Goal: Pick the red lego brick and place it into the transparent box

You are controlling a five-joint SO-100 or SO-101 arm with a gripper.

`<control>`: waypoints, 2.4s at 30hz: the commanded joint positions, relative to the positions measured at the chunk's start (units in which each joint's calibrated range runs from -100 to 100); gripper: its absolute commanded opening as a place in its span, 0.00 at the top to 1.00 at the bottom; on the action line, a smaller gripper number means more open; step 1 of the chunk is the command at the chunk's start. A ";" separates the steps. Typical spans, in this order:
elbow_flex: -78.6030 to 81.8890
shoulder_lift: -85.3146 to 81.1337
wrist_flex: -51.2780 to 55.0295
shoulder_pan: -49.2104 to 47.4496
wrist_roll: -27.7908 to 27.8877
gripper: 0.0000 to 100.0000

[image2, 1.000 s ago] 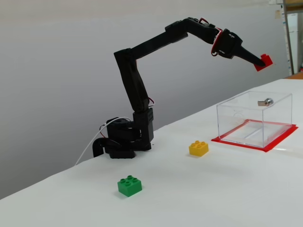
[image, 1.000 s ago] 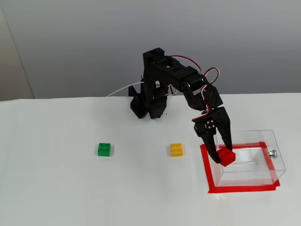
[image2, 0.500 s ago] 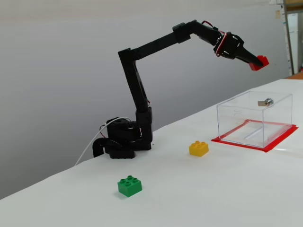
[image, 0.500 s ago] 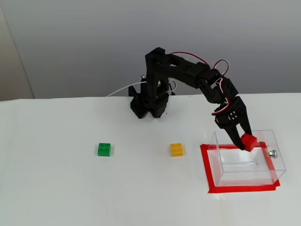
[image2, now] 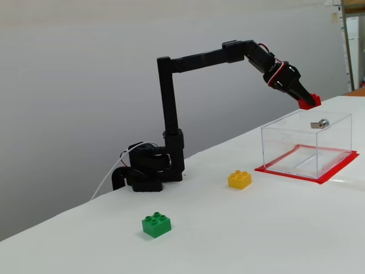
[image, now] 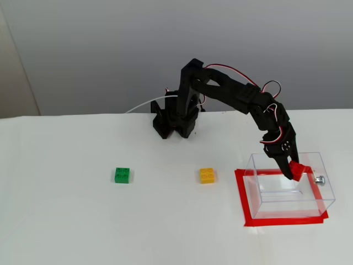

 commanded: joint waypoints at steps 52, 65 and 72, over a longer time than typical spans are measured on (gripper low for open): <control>-5.52 2.97 5.04 -1.19 -0.34 0.63; -4.79 -6.53 14.18 5.68 -0.29 0.97; -4.70 -14.34 20.53 13.52 -0.34 0.98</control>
